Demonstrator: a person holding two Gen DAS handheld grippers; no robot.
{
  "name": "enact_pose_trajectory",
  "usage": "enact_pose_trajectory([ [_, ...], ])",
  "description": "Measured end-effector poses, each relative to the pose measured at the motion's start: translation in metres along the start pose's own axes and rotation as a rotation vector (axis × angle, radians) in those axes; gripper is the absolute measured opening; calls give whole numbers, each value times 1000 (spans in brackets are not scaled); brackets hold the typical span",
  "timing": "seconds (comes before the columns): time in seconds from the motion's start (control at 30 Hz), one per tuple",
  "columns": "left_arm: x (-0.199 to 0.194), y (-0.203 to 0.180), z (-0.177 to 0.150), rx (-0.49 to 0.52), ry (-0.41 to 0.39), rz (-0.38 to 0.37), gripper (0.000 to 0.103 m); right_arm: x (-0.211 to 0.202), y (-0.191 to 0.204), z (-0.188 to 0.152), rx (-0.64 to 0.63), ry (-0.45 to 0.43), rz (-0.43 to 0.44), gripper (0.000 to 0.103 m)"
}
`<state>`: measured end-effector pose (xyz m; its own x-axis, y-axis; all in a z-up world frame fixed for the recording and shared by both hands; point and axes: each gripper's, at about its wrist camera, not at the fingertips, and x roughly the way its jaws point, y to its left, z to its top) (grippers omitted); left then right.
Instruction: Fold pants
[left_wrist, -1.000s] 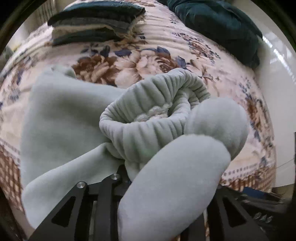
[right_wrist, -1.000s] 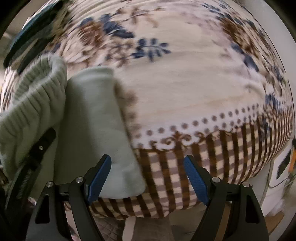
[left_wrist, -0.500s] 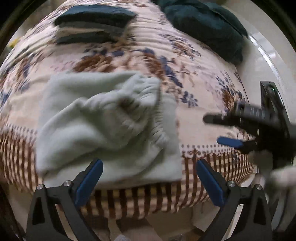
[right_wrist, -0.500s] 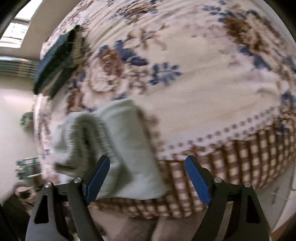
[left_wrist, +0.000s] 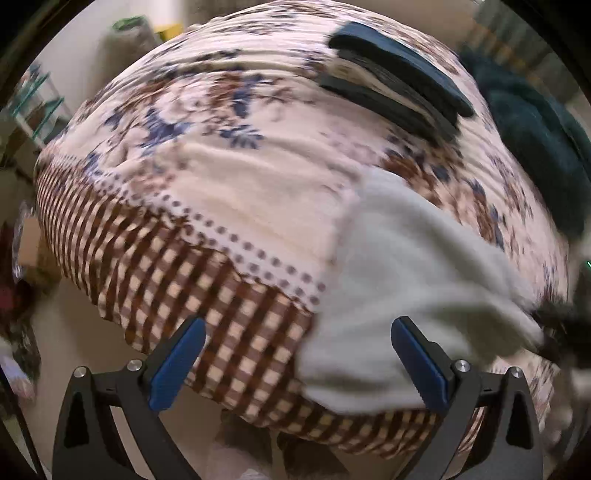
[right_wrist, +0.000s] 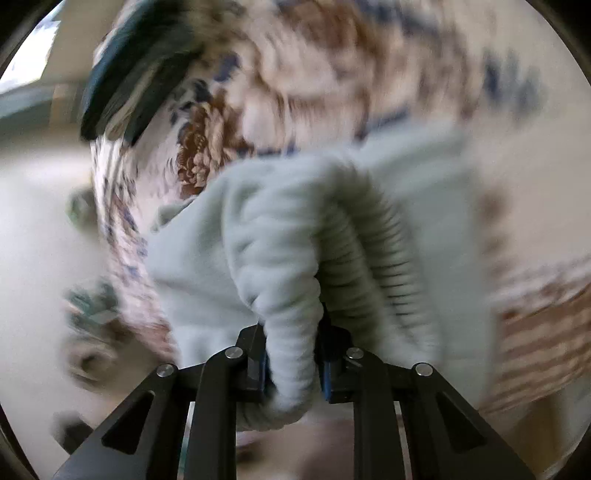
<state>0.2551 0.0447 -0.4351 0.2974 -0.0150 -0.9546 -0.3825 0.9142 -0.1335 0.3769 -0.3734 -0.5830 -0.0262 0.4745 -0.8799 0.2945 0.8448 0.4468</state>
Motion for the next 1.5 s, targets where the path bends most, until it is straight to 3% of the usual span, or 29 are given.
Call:
enact_pose_trajectory([
  [0.07,5,13,7,-58,1,-33,102,-40,-4,-9,-72,-95,-80,21],
  [0.13,16,19,9,-86,18,-57,102,-61,-28,-9,-52,-125,-139,21],
  [0.27,61,6,12,-88,111,-153,102,-34,-89,5,49,-56,-195,25],
  [0.37,92,-14,9,-44,178,-222,102,-10,-110,17,98,1,-160,42],
  [0.43,101,-22,4,-36,203,-254,102,-11,-107,22,104,32,-115,66],
  [0.47,102,-26,1,-25,201,-267,102,-13,-105,23,91,47,-107,70],
  [0.63,86,-35,-26,34,200,-255,103,-46,-62,11,-60,11,-192,73],
  [0.8,65,-44,-65,199,222,-188,103,-56,-29,-6,-116,-8,-220,77],
  [0.87,65,-42,-74,215,238,-185,103,-52,-29,-13,-118,11,-233,77],
  [1.07,79,-35,-95,250,290,-172,103,-7,-59,-46,-97,196,-294,77],
  [1.2,112,-31,-127,309,414,-113,102,18,-90,-58,-131,203,-404,77],
  [1.27,113,-23,-132,277,444,-119,102,29,-99,-57,-111,220,-398,77],
  [1.37,87,-10,-121,225,393,-139,102,24,-103,-55,-38,225,-337,77],
  [1.5,39,-4,-73,136,257,-191,102,-31,-95,-51,24,82,-152,79],
])
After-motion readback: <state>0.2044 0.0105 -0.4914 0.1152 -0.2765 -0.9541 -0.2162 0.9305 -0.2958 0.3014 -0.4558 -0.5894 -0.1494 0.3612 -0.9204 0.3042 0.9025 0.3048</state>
